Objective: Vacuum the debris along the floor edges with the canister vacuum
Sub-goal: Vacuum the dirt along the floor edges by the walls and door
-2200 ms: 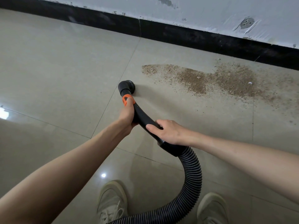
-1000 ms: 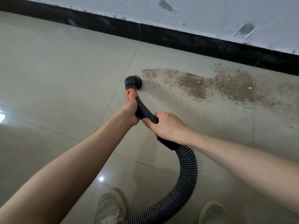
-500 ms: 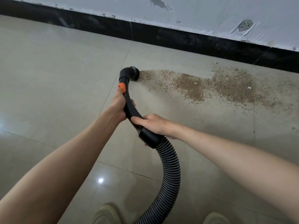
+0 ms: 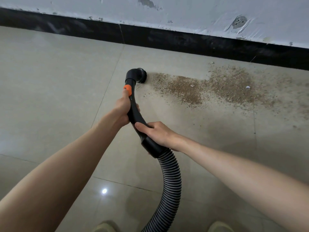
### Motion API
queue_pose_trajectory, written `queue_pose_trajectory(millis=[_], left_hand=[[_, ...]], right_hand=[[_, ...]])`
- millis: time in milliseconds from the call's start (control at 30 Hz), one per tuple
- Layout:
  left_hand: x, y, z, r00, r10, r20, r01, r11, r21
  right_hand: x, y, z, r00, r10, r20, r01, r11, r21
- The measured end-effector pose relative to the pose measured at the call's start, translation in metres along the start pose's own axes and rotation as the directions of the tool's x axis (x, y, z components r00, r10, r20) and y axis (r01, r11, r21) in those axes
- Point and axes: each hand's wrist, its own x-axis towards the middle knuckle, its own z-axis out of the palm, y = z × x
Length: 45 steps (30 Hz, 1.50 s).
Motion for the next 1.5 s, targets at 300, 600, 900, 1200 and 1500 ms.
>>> queue_pose_trajectory(millis=[300, 600, 900, 1200, 1500], left_hand=[[-0.004, -0.002, 0.056, 0.998, 0.035, 0.053, -0.045, 0.979, 0.201], [-0.011, -0.015, 0.114, 0.99, 0.032, 0.136, -0.071, 0.953, 0.293], [-0.019, -0.036, 0.165, 0.98, 0.014, 0.198, -0.093, 0.914, 0.395], [-0.014, -0.041, 0.193, 0.973, 0.029, 0.23, -0.127, 0.896, 0.426], [0.007, -0.014, 0.162, 0.984, 0.085, 0.155, -0.137, 0.92, 0.366]], right_hand=[[-0.016, 0.021, -0.027, 0.996, 0.01, -0.085, 0.0, 0.993, 0.116], [-0.036, 0.05, -0.06, 0.981, 0.036, -0.19, 0.009, 0.972, 0.234], [-0.061, 0.081, -0.081, 0.955, 0.086, -0.285, 0.003, 0.954, 0.3], [-0.064, 0.092, -0.1, 0.94, 0.094, -0.329, 0.013, 0.951, 0.31], [-0.031, 0.064, -0.102, 0.965, 0.017, -0.263, 0.036, 0.98, 0.194]])
